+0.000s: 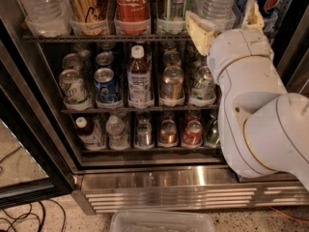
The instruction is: Pick water bottle from top shelf of fridge
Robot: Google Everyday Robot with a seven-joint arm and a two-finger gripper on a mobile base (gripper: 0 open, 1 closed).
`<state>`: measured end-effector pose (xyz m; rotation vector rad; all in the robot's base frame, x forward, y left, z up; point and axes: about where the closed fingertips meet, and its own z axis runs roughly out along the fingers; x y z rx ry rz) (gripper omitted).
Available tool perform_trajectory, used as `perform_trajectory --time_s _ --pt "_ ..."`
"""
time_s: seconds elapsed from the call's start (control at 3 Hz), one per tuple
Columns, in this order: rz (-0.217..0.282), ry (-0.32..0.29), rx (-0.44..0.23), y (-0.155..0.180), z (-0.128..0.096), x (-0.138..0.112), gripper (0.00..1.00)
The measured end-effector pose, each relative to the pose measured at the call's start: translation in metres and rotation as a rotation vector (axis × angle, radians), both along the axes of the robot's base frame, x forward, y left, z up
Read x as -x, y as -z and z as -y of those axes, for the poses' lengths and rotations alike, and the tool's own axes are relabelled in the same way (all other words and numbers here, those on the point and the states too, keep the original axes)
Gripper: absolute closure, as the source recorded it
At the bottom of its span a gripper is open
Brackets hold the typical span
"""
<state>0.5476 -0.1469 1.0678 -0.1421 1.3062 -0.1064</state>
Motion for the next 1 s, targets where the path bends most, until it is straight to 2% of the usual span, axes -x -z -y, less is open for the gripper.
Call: perform_trajectory --time_s 0.33,0.67,1.0 --pt "-0.019 -0.048 -0.012 -0.002 -0.002 0.015 0.25" --pt "-0.047 -0.101 -0.025 0.001 -0.010 0.013 0.33" --pt "-0.052 -0.114 -0.033 -0.001 -0.013 0.008 0.48"
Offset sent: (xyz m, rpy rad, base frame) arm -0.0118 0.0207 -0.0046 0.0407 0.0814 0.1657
